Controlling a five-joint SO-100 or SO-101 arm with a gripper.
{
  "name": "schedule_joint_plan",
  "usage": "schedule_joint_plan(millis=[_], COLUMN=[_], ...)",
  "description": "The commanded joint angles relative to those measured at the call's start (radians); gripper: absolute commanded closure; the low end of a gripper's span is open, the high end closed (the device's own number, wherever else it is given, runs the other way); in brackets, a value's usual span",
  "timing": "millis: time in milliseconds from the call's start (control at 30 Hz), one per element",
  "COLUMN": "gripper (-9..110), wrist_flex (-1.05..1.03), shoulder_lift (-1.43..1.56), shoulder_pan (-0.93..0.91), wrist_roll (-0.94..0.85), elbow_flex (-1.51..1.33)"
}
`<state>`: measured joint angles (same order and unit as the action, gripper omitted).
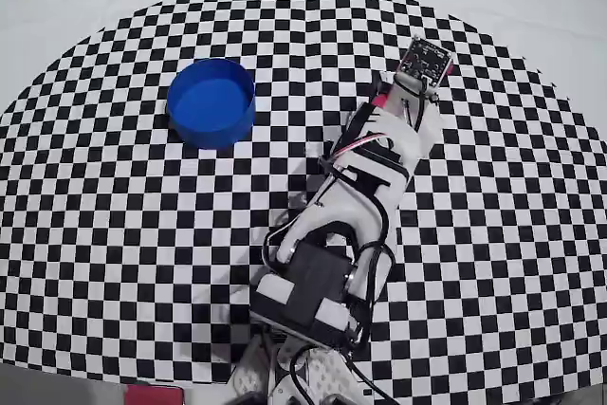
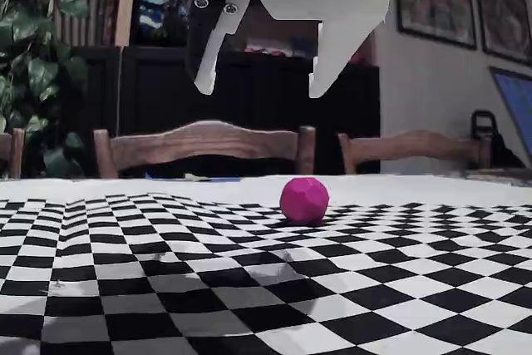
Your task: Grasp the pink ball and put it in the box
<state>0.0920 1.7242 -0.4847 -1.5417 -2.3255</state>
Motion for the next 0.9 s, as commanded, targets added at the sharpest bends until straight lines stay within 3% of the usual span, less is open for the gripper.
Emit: schedule_joint_plan(millis=[0,867], gripper=[77,77], wrist_flex=[-0.005,-0.005], shoulder_lift=[-0.012,-0.219], shoulder_pan=[-0.017,-0.052], wrist_roll=[0.006,0.006], elbow_flex=[0.060,0.250])
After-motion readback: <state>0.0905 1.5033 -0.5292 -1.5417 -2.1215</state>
